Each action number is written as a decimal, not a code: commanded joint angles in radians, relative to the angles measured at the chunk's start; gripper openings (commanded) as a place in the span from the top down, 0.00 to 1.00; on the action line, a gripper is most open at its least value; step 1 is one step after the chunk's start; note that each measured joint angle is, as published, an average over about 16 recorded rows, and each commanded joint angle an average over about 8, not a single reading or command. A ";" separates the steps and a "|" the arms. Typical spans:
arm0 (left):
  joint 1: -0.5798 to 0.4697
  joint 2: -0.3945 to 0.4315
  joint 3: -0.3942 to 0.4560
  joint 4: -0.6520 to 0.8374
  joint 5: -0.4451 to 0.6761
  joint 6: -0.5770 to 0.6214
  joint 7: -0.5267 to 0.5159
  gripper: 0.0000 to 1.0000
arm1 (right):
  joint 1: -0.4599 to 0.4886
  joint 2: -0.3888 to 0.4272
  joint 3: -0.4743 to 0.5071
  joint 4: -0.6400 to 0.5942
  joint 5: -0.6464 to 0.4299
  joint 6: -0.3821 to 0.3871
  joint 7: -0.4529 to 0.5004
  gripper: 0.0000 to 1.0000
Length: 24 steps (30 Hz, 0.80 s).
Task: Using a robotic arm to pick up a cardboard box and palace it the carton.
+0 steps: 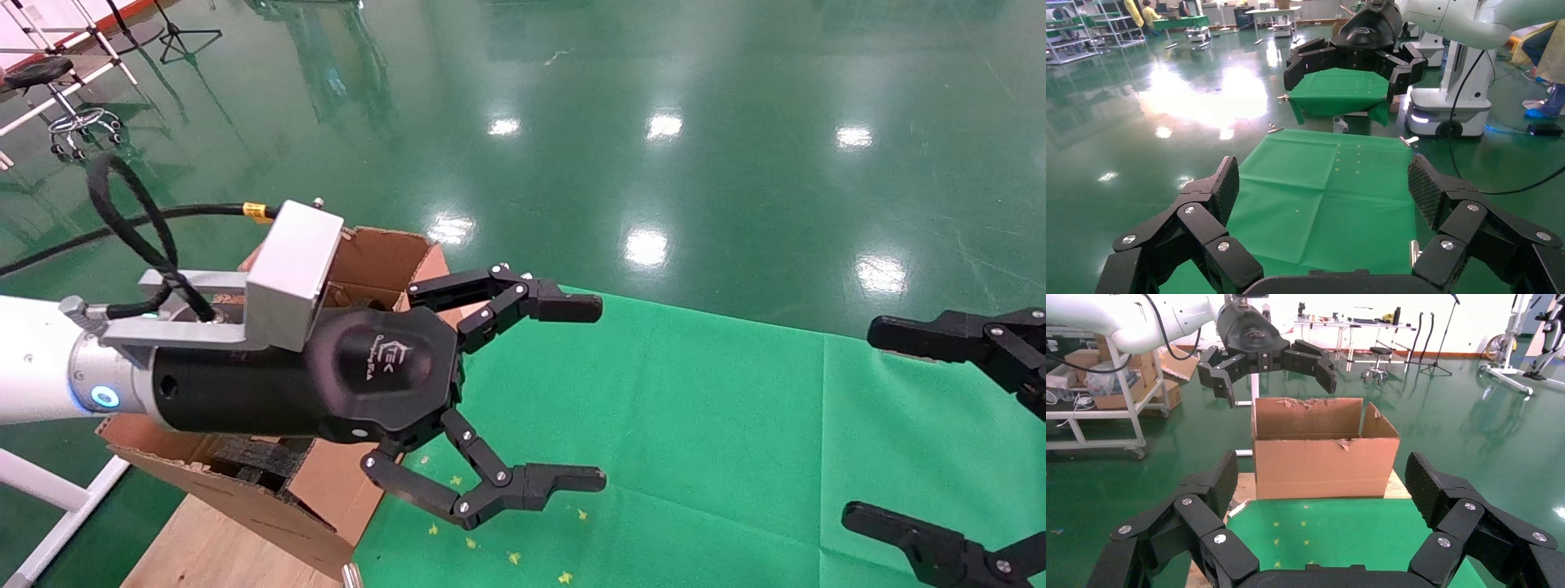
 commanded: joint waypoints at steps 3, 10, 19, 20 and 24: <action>0.000 0.000 0.000 0.001 0.001 0.000 0.000 0.00 | 0.000 0.000 0.000 0.000 0.000 0.000 0.000 0.00; -0.001 0.000 0.001 0.001 0.001 -0.001 -0.001 0.00 | 0.000 0.000 0.000 0.000 0.000 0.000 0.000 0.00; -0.001 0.000 0.001 0.002 0.002 -0.001 -0.001 0.00 | 0.000 0.000 0.000 0.000 0.000 0.000 0.000 0.00; -0.001 0.000 0.001 0.002 0.002 -0.001 -0.001 0.00 | 0.000 0.000 0.000 0.000 0.000 0.000 0.000 0.00; -0.001 0.000 0.001 0.002 0.002 -0.001 -0.001 0.00 | 0.000 0.000 0.000 0.000 0.000 0.000 0.000 0.00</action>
